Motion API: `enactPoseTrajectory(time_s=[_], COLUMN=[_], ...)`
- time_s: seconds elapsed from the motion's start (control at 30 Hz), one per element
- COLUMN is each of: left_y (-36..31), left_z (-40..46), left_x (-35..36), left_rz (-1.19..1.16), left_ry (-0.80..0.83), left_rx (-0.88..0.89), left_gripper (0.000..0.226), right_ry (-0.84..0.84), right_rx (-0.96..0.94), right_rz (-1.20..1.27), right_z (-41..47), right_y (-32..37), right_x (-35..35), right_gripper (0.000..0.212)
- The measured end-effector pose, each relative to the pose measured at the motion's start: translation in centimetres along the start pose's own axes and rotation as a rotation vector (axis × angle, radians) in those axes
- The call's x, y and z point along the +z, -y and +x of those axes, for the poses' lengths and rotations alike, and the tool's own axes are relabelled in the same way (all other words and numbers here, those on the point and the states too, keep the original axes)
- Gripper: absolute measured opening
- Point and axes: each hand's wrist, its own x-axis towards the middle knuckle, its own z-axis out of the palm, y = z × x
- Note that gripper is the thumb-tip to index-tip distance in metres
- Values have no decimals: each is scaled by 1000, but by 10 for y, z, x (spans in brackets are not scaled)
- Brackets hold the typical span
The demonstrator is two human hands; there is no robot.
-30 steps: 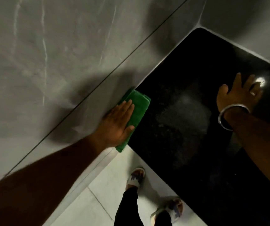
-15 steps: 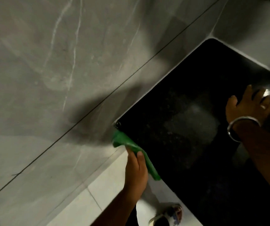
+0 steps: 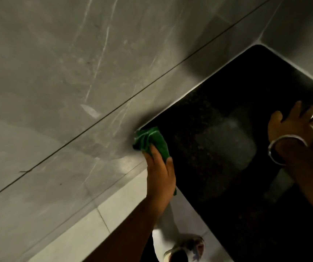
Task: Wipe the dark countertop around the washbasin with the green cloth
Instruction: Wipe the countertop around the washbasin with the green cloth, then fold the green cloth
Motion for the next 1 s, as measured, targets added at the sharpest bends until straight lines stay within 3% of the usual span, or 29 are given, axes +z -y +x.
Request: enactPoseTrajectory(time_s=[0.13, 0.3, 0.43, 0.57, 0.6, 0.67, 0.73, 0.8, 0.9, 1.0], left_y=[8, 25, -11, -32, -32, -26, -26, -36, -59, -82], left_z=[6, -26, -17, 15, 24, 39, 51, 55, 58, 70], left_x=[-4, -6, 15, 13, 8, -4, -20, -27, -26, -28], left_rz=[292, 725, 782, 676, 633, 595, 716, 915, 990, 950], left_ry=[-16, 184, 347, 569, 610, 504, 330, 311, 543, 892], left_rx=[72, 473, 777, 1078, 1076, 1046, 891, 759, 677, 498], left_gripper=[72, 73, 70, 56, 54, 60, 81, 88, 68, 51], right_ry=[50, 185, 304, 312, 389, 558, 614, 653, 707, 700], right_rx=[-22, -52, -200, -320, -295, -198, -126, -133, -38, 256], right_rz=[-27, -29, -41, 199, 213, 274, 354, 377, 402, 780], right_z=[-3, -16, -48, -127, -143, -165, -178, -184, -187, -204], right_y=[1, 5, 6, 17, 18, 18, 21, 34, 48, 36], right_x=[-7, -33, -57, -81, -81, -77, -71, -68, -66, -72], right_gripper=[79, 69, 57, 58, 65, 72, 66, 53, 48, 22])
